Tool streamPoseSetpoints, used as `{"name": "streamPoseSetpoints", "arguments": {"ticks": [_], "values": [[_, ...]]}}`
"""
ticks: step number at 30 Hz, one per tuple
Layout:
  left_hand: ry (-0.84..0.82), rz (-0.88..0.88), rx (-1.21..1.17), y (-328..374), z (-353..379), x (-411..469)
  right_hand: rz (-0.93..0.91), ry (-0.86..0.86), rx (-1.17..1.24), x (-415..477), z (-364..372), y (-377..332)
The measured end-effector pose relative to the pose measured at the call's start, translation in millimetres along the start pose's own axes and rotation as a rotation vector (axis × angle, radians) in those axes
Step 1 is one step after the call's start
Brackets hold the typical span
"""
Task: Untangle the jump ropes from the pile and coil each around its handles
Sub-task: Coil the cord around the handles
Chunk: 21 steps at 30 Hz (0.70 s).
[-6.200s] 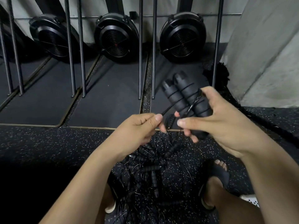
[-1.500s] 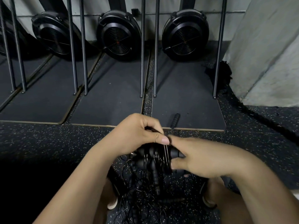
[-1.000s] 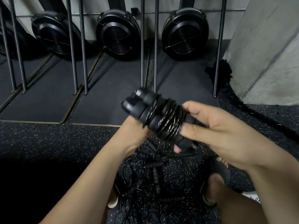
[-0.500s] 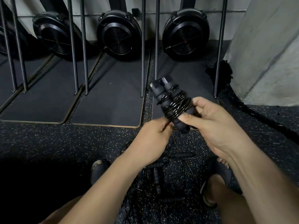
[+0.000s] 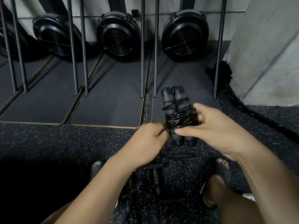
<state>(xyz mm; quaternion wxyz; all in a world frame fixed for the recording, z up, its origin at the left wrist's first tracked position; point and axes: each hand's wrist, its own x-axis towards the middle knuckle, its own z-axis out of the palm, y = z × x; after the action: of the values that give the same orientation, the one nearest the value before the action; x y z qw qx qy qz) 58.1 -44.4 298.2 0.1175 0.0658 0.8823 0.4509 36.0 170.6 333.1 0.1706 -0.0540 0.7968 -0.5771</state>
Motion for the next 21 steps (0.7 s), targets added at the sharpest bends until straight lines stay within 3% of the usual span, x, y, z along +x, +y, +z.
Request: {"name": "streamPoseSetpoints", "arguments": {"ticks": [4, 8, 14, 21], "values": [[0.058, 0.036, -0.023, 2, 1, 1, -0.043, 0.034, 0.077, 1, -2, 4], [0.164, 0.094, -0.064, 3, 3, 4, -0.047, 0.134, 0.315, 5, 2, 9], [0.188, 0.110, -0.073, 2, 5, 4, -0.063, 0.213, 0.527, 13, 8, 15], [0.061, -0.014, -0.317, 3, 8, 1, -0.148, 0.339, 0.308, 18, 18, 25]]}}
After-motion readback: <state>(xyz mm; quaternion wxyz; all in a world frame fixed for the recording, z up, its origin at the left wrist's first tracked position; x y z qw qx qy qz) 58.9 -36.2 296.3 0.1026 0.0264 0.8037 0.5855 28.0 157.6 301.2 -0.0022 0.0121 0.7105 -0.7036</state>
